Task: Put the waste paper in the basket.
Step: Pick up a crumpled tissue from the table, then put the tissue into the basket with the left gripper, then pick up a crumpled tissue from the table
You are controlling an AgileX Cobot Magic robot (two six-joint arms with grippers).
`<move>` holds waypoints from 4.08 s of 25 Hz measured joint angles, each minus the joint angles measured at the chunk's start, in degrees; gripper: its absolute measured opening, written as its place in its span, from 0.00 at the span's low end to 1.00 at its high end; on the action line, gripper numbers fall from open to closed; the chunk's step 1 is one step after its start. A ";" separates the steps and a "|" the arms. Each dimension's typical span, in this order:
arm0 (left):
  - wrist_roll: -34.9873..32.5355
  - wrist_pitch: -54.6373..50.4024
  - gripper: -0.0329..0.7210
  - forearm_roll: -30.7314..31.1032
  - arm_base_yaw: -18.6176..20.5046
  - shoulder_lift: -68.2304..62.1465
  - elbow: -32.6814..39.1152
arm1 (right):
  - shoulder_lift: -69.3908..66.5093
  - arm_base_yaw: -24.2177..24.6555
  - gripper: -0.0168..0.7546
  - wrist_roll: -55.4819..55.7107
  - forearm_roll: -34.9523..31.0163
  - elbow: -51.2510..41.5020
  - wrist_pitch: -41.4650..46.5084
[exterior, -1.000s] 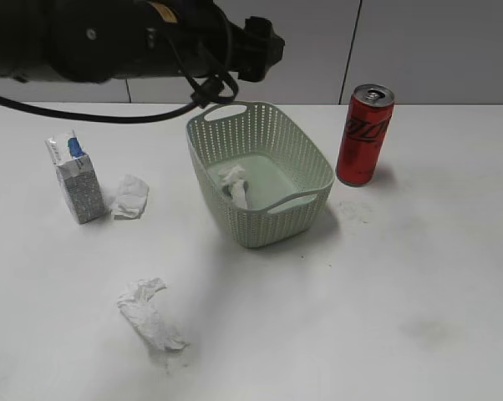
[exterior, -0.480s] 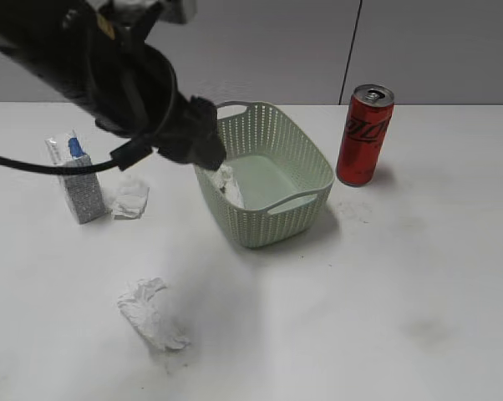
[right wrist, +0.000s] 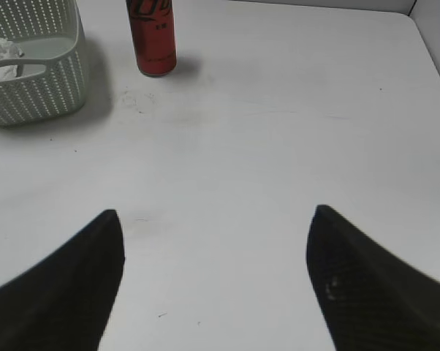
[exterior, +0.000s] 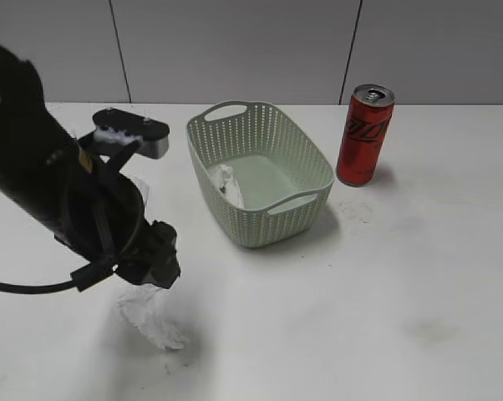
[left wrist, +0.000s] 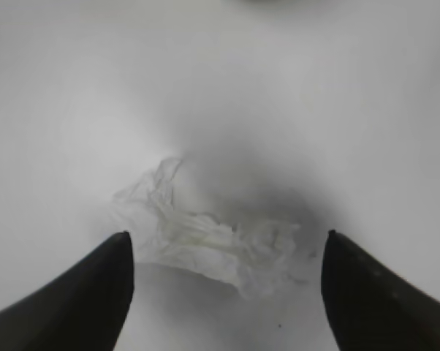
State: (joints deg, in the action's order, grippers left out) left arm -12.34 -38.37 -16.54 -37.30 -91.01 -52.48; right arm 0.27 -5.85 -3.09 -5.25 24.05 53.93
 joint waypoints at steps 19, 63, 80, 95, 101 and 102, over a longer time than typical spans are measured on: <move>0.05 6.16 0.83 2.47 0.00 -8.98 4.57 | 0.00 0.00 0.78 0.00 0.00 0.00 0.00; 0.05 37.82 0.14 6.17 -0.06 -0.85 -11.37 | 0.00 0.00 0.78 0.07 0.02 0.00 0.06; 0.05 56.01 0.66 6.06 -0.06 -16.02 -11.37 | 0.00 0.00 0.78 0.07 0.23 0.00 0.06; 0.05 49.03 0.94 5.94 -0.06 -13.53 -11.37 | 0.00 0.00 0.78 0.07 0.23 0.00 0.06; 0.05 33.69 0.92 10.10 0.38 -7.71 -11.55 | 0.00 0.00 0.78 0.07 0.23 0.00 0.06; 0.05 30.84 0.92 12.32 0.57 -6.68 -12.00 | 0.00 0.00 0.78 0.12 0.27 0.00 0.06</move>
State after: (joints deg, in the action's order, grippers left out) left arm -12.29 -7.53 -4.21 -36.73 -97.70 -64.48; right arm 0.27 -5.85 -2.97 -4.98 24.05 53.99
